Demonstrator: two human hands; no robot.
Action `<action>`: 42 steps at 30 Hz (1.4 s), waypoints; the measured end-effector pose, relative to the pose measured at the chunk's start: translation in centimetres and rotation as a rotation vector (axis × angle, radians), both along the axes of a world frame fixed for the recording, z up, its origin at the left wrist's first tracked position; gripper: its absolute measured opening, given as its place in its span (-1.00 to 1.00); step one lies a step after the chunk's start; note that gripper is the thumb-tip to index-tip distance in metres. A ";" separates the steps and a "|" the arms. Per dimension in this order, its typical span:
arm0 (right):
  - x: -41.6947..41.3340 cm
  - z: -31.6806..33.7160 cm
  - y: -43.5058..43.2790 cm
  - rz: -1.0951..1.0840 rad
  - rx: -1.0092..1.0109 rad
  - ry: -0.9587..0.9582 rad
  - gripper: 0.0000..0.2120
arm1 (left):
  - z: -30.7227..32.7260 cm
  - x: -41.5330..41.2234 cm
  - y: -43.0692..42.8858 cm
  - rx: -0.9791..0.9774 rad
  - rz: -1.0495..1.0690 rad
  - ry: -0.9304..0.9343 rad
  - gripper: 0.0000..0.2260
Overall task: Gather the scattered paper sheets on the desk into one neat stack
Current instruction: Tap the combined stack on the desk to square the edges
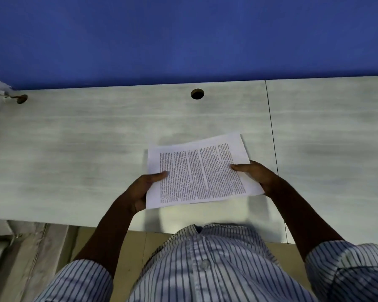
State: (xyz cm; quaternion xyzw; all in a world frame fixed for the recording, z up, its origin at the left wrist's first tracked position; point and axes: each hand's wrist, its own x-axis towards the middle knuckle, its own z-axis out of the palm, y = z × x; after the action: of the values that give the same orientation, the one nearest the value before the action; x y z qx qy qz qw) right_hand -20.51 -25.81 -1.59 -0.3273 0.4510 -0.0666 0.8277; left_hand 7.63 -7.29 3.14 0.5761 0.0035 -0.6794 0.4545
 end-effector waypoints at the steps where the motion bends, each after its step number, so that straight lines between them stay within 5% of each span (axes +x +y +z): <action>1: -0.3 -0.1 0.0 -0.024 0.075 -0.046 -0.58 | -0.3 -0.5 0.4 0.001 0.015 0.000 -0.66; 4: -1.5 0.2 0.0 -0.195 0.264 -0.208 -0.58 | -1.2 -2.2 0.9 -0.056 0.123 -0.001 -0.59; 8: -1.8 0.1 0.8 -0.492 0.436 -0.490 -0.32 | -1.8 -5.0 0.6 -0.125 0.332 0.023 -0.61; 11: 1.5 1.2 3.2 -0.484 0.353 -0.553 -0.52 | -1.7 -7.1 0.0 -0.213 0.401 -0.033 -0.58; 17: 6.2 2.1 5.2 -0.379 0.045 -0.386 -0.57 | -0.3 -9.1 -0.1 -0.232 0.272 -0.184 -0.44; 23: 5.2 5.0 3.4 -0.318 -0.235 -0.367 -0.55 | 2.1 -1.9 1.0 -0.410 0.267 -0.116 -0.62; 29: 6.6 9.3 2.3 -0.227 -0.472 -0.283 -0.64 | 9.3 2.9 -2.8 -0.431 -0.182 -0.396 -0.60; 42: 10.1 11.7 3.5 -0.292 -0.738 -0.063 -0.78 | 7.6 1.7 -4.6 -0.433 0.206 -0.716 -0.74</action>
State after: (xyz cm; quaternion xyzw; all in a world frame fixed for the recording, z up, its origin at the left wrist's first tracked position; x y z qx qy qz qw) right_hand -10.37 -22.31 10.08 -0.5330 0.4127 -0.3513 0.6498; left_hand 9.34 -11.89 10.76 0.6635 -0.2393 -0.3728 0.6030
